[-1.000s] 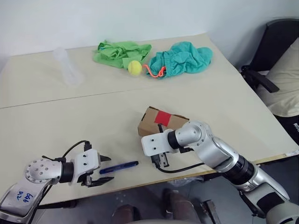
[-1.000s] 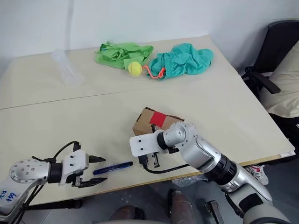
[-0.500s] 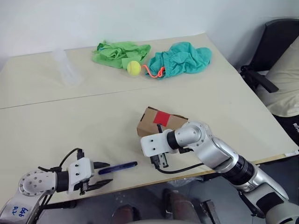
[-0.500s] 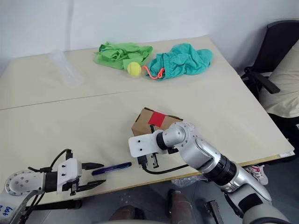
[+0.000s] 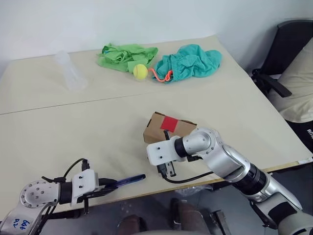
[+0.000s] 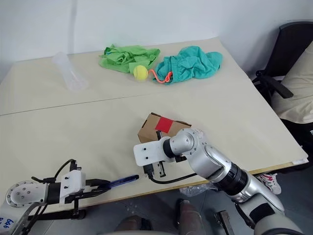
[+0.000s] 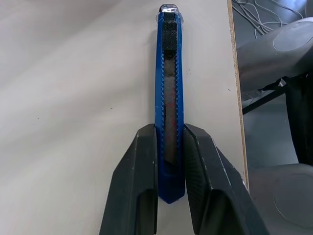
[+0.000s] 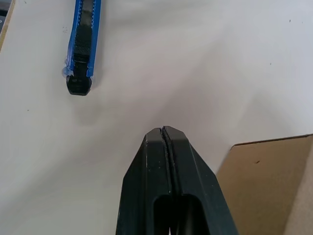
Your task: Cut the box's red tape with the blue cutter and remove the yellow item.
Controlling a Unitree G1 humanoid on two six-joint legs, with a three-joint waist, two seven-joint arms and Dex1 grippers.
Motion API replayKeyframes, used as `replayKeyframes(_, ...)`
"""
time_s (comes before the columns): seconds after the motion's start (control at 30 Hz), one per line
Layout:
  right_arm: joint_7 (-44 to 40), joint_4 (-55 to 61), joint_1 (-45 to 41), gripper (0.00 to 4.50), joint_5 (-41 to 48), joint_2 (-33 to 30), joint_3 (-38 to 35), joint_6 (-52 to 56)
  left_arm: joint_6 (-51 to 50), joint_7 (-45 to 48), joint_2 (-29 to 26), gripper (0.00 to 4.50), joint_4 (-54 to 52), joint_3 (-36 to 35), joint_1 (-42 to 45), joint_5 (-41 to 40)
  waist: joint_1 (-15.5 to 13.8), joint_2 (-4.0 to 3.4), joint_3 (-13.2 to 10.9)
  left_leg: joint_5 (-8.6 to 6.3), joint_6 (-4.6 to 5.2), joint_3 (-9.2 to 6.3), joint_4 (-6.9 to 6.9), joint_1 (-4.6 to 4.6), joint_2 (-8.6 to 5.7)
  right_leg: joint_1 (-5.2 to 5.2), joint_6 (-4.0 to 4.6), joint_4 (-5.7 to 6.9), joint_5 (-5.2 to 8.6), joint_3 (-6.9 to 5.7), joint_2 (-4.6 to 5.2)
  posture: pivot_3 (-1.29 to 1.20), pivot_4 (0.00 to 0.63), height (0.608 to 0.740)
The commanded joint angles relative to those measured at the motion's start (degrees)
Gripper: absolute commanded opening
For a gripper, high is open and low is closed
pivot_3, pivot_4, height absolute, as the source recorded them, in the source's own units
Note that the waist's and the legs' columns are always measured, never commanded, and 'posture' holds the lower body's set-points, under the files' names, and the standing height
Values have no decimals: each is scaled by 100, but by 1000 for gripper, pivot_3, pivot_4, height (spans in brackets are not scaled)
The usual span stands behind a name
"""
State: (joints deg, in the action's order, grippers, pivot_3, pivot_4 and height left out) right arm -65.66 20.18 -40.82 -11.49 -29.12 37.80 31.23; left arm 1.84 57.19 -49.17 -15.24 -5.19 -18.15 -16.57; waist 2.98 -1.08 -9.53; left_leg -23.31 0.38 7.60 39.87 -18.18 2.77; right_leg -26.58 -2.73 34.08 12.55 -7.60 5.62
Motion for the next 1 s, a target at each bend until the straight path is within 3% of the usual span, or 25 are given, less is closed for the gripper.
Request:
replayKeyframes(0.03,-2,265,18,0,95,39,-72,4,-202,-5,-9,411,474,322,-132,433,-4,0,0,0,0,0,0,1,0,0,0,1,0,0,0,0,150,740)
replayKeyframes(0.5,-40,560,211,0,373,106,16,319,-316,-426,-12,411,423,431,-33,749,-139,-3,3,-1,2,-1,1,4,-1,2,1,3,0,-1,3,0,150,740)
replayKeyframes(1.0,126,162,264,0,244,318,479,-30,-818,-581,-152,411,262,512,-34,707,-140,-18,13,-2,17,-8,1,24,-1,8,23,38,8,-3,10,0,150,740)
